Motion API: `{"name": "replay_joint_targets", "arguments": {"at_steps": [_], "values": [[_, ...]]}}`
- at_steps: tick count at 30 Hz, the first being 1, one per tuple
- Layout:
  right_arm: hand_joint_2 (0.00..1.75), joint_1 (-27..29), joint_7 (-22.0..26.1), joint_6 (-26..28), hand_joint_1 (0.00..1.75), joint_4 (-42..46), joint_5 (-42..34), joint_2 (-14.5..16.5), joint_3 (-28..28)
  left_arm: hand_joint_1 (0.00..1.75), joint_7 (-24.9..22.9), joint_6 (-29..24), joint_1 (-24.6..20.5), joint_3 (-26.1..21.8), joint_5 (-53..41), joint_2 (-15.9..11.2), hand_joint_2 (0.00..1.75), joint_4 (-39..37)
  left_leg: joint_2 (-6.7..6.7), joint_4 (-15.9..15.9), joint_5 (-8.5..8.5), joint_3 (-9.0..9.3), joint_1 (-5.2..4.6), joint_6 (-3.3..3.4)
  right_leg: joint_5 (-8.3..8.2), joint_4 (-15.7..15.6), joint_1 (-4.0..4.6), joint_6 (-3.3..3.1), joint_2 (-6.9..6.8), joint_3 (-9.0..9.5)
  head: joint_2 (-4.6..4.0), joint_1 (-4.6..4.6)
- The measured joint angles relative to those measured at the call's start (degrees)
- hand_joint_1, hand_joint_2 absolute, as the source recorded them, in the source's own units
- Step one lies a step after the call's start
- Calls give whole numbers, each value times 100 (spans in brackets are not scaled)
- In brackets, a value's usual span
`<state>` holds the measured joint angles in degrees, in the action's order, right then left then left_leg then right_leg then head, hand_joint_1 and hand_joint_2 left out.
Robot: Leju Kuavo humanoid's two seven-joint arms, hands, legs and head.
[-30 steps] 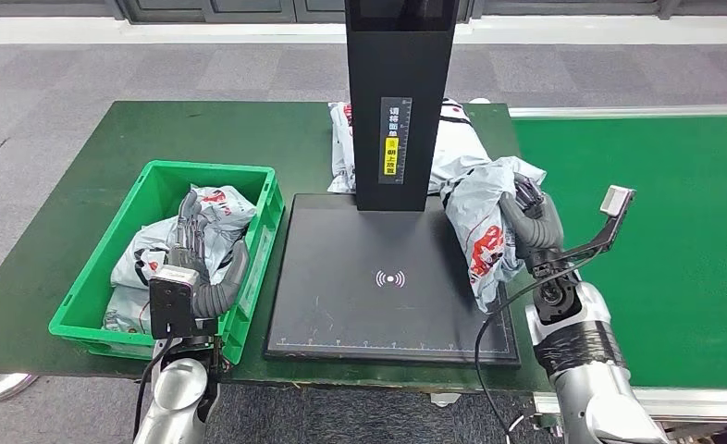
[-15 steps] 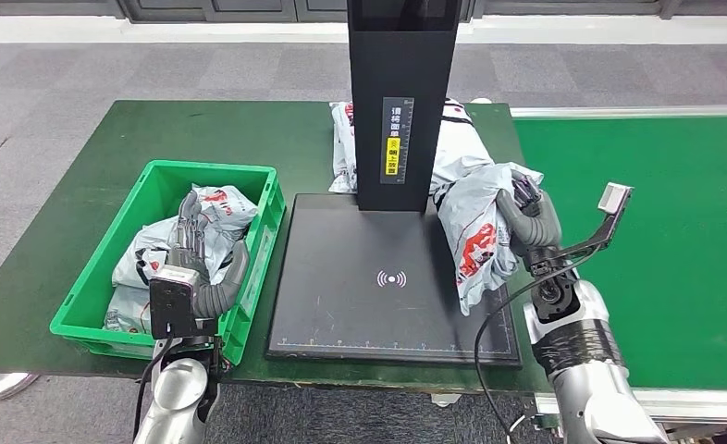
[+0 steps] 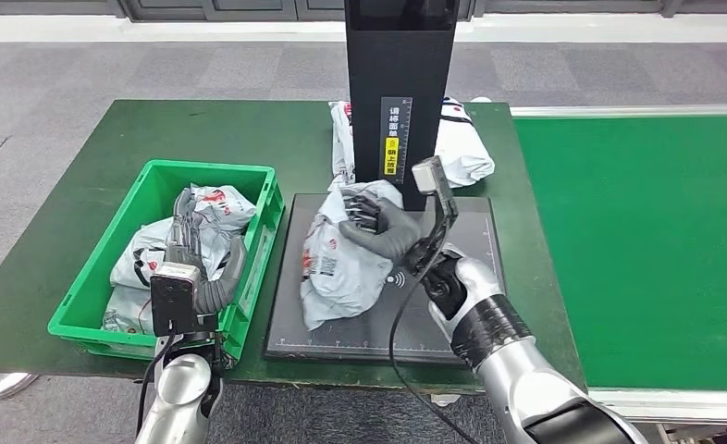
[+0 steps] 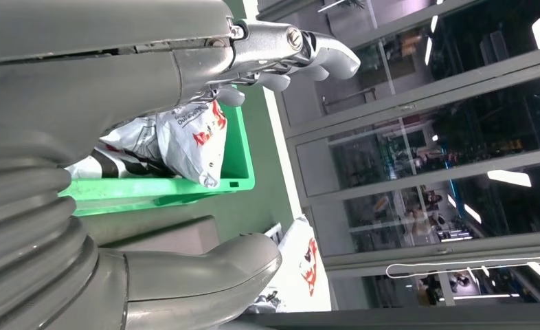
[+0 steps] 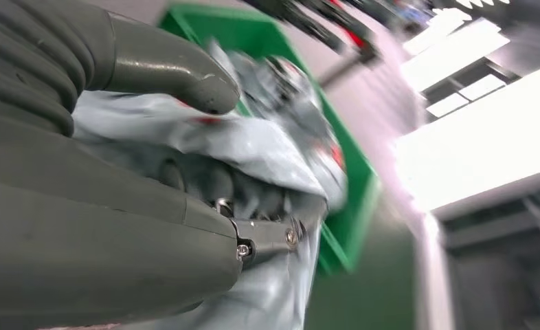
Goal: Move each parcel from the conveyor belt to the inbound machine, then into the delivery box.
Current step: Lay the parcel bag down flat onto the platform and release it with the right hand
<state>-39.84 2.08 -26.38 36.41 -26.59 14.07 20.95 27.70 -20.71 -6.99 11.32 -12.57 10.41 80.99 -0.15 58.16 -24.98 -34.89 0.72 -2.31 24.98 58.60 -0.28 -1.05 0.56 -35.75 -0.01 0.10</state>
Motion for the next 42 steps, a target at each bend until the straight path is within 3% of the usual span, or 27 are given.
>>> {"name": "replay_joint_targets", "arguments": {"at_steps": [5,18,30,33,36,42], "values": [[175,-251,-201,-125,0,-560,-29,155,537,0,75,-60,-38,-65,4,2,175,-58,-7,2,-1,-5,-6,1,1,-2,-2,1,-8,3,1,1],[175,-527,-354,-256,0,-1199,-23,403,951,0,161,-111,-121,-248,-11,5,175,-127,-9,7,-1,-4,-10,3,-1,-2,-10,5,-12,2,0,1],[175,-563,-265,236,0,-1287,-18,396,1097,0,150,-122,-15,-334,-150,34,175,-4,-9,8,-1,-4,-9,3,-1,-3,-10,5,-13,1,-1,0],[175,-605,381,742,0,-1349,-57,211,1098,0,-78,19,37,-335,-528,33,175,41,-13,11,0,-7,-11,6,-1,-4,-11,6,-17,2,-1,-1],[175,-671,1211,730,0,-1329,32,-84,1063,0,-338,280,165,-338,-985,22,175,162,-16,13,1,-9,-12,9,-2,-4,-12,7,-21,6,0,2],[175,-625,1502,799,0,-1049,267,-304,1022,0,-500,523,209,-338,-1342,19,175,258,-2,14,-4,-3,-13,11,-5,-4,-14,10,-4,1,0,0]]}}
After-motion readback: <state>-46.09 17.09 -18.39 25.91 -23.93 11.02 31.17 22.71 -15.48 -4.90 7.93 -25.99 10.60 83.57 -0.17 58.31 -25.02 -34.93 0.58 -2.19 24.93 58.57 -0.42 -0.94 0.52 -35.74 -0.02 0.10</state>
